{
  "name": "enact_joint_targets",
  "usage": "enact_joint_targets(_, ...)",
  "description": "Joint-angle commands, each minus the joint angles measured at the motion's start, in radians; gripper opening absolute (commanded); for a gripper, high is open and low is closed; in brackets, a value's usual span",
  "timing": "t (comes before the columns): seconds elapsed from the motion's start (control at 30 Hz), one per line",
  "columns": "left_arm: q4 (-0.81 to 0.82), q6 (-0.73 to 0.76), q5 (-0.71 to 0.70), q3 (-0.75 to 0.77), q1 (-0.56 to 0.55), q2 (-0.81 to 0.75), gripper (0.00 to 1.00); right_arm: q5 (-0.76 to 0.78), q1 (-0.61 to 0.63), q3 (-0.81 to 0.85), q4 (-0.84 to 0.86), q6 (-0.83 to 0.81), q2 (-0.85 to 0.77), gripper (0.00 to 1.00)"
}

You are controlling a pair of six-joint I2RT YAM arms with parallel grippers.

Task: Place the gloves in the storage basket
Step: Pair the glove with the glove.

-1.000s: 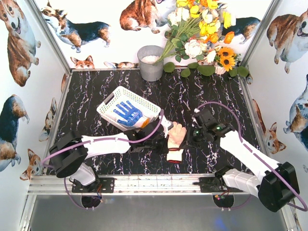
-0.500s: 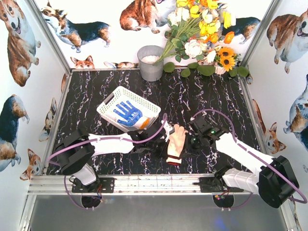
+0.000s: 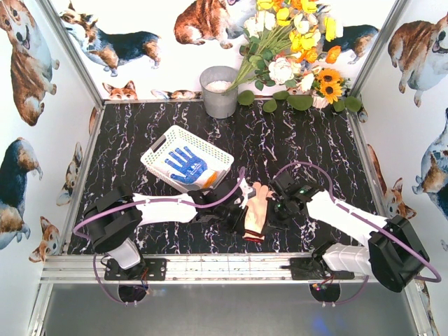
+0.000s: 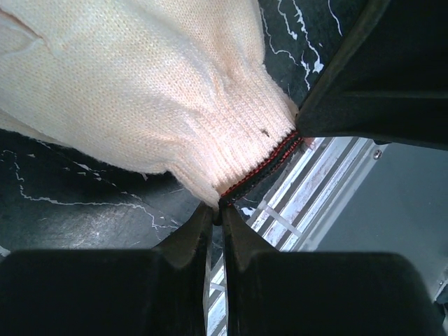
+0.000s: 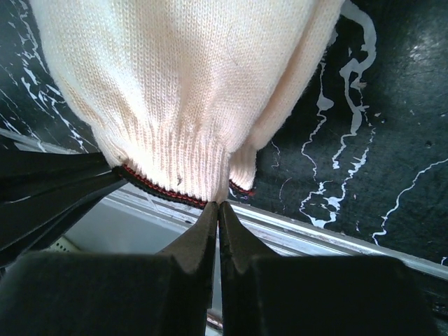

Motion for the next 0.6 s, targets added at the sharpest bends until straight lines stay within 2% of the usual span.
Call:
enact_joint_targets(0.0,-0.015,0.003,0.035,0.029,-0.002,0.012,0.0,0.021,0.009,-0.011,0.015,0.001,0.005,0.0)
enact_joint_targets(0.4,-0.027,0.001,0.094,0.03,-0.002,0.063,0.01,0.025,0.014,-0.026,0.02,-0.005,0.044,0.0)
enact_joint_targets(0.43,-0.03,0.0,0.092,0.03,-0.002,0.061,0.06,0.027,0.014,-0.023,0.015,-0.005,0.043,0.0)
enact_joint_targets(0.47,-0.033,0.001,0.087,0.03,-0.001,0.056,0.13,0.028,0.014,-0.019,0.008,-0.008,0.038,0.05)
enact_joint_targets(0.57,-0.046,0.003,0.065,0.026,0.0,0.026,0.37,0.038,0.014,0.016,-0.025,-0.02,0.008,0.26)
